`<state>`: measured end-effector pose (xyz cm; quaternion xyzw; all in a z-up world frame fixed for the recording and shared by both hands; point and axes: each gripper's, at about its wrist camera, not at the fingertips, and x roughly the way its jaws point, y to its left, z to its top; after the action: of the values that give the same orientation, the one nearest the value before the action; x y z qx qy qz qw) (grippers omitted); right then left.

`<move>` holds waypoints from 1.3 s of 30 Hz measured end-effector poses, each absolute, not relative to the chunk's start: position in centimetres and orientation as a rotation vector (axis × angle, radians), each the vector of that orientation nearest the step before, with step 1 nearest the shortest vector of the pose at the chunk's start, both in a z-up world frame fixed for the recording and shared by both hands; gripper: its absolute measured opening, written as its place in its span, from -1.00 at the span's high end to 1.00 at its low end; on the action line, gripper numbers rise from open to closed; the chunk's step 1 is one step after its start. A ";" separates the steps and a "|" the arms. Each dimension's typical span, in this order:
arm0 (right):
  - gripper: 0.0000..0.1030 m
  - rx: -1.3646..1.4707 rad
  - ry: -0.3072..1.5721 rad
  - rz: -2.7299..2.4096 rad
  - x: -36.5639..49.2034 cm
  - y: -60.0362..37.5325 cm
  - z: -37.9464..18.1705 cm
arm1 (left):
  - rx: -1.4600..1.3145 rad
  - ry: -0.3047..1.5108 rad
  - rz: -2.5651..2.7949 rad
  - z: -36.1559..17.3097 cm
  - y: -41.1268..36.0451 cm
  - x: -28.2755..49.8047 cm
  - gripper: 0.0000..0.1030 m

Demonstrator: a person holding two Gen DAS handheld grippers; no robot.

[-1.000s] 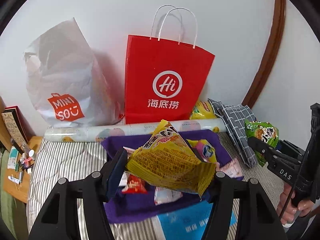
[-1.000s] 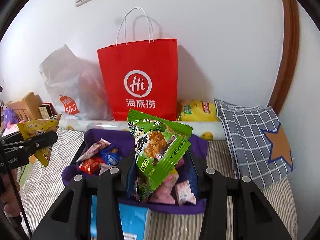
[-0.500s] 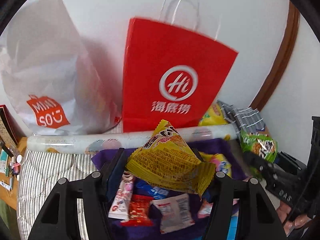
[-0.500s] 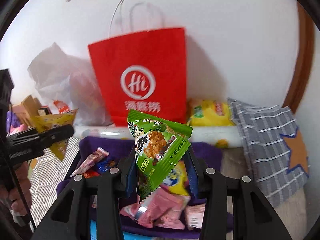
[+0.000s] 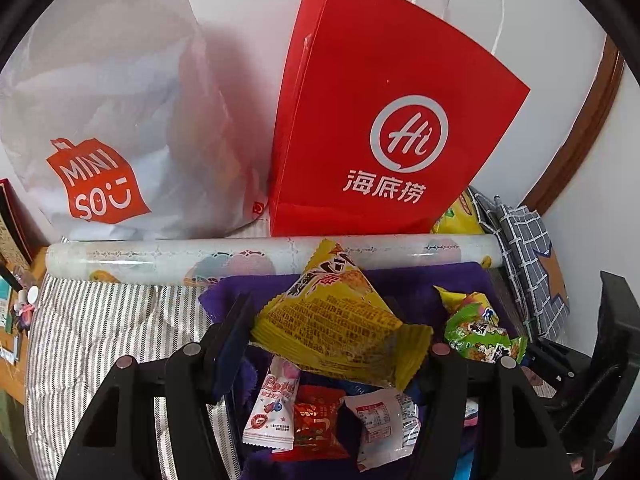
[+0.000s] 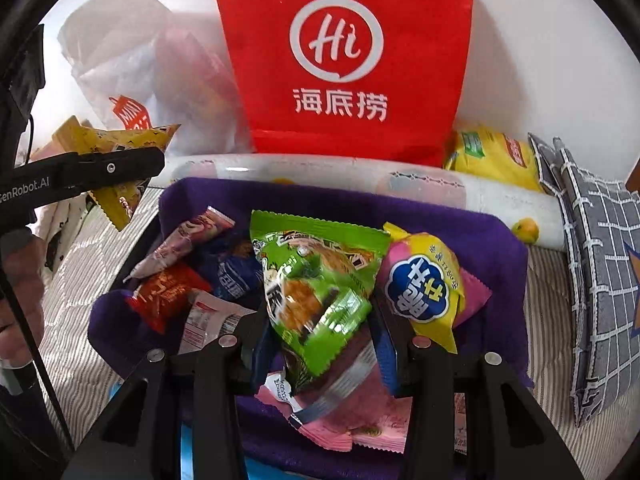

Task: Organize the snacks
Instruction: 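Lower both held bags onto the purple towel and open both tools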

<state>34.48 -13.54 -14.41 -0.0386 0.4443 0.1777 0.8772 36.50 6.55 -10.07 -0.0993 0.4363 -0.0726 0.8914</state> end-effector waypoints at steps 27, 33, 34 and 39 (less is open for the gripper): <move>-0.03 -0.012 0.902 0.409 33.6 -15.8 -14.0 | -0.106 1.070 -0.202 -15.1 1.8 37.2 -0.20; -0.03 0.002 0.892 0.404 33.5 -16.1 -13.9 | -0.096 1.088 -0.204 -15.6 1.5 37.3 -0.20; -0.03 0.006 0.892 0.405 33.5 -16.1 -13.9 | -0.093 1.092 -0.206 -15.7 1.4 37.3 -0.20; -0.03 -0.003 0.902 0.425 33.4 -15.8 -14.0 | -0.081 1.097 -0.213 -15.9 1.1 37.3 -0.21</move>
<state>33.44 -15.76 -14.05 -0.0014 0.4325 0.2039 0.8783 37.31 1.11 -15.87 -0.0385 0.5203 -0.1010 0.8471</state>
